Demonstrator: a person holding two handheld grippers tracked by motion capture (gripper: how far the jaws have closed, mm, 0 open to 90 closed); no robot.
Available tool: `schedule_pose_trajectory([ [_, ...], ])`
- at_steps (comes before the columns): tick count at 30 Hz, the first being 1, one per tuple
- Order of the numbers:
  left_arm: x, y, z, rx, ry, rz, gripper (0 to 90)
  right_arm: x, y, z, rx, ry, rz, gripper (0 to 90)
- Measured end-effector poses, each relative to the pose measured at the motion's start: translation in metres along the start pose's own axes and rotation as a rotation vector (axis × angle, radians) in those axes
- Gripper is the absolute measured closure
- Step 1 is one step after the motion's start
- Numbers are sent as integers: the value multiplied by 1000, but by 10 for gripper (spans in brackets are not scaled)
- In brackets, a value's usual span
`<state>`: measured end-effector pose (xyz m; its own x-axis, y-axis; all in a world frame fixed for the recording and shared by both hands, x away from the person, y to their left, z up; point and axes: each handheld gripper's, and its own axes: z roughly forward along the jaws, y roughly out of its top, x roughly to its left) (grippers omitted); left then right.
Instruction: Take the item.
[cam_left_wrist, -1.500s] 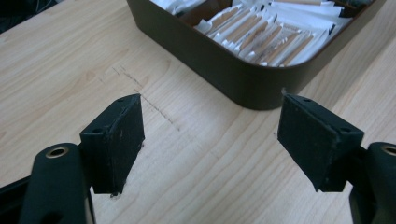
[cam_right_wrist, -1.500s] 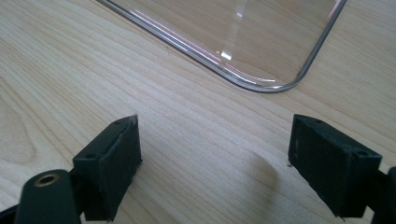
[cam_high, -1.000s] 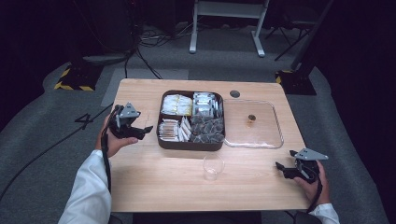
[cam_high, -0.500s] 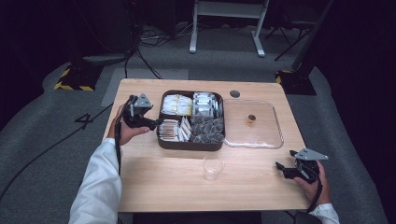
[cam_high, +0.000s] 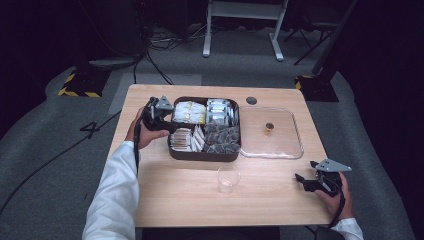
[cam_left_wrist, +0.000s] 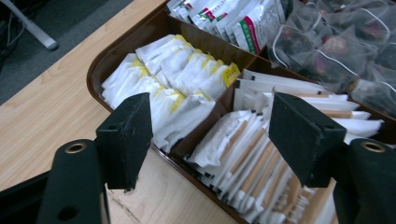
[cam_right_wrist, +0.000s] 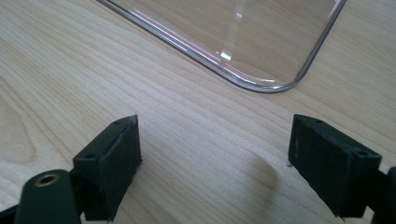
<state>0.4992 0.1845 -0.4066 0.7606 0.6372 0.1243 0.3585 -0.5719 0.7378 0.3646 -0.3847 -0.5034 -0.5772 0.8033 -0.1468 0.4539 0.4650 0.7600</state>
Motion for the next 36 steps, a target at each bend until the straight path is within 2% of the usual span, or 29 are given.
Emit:
schedule_pose_trajectory([
  [7, 4, 3, 19, 43, -25, 1, 386, 0, 0, 0, 0, 0, 0, 174],
  [15, 9, 6, 32, 63, -44, -5, 454, 0, 0, 0, 1, 0, 0, 174],
  [17, 10, 6, 35, 66, -34, -12, 459, 0, 0, 0, 0, -1, -2, 174],
  [22, 13, 5, 41, 85, -53, -19, 463, 0, 0, 0, 0, -1, -2, 174],
  [26, 15, 4, 46, 103, -44, -20, 482, 0, 0, 0, 0, -1, -2, 174],
  [28, 18, 4, 46, 101, -58, -36, 513, 0, 0, 0, 0, -2, -3, 174],
  [31, 21, 2, 48, 101, -37, -48, 543, 0, 0, 0, 0, -4, -4, 174],
  [33, 23, 1, 49, 103, -43, -57, 557, 0, 0, 0, 0, -4, -4, 174],
  [36, 24, 0, 53, 116, -31, -56, 572, 0, 0, 0, -1, -5, -6, 174],
])
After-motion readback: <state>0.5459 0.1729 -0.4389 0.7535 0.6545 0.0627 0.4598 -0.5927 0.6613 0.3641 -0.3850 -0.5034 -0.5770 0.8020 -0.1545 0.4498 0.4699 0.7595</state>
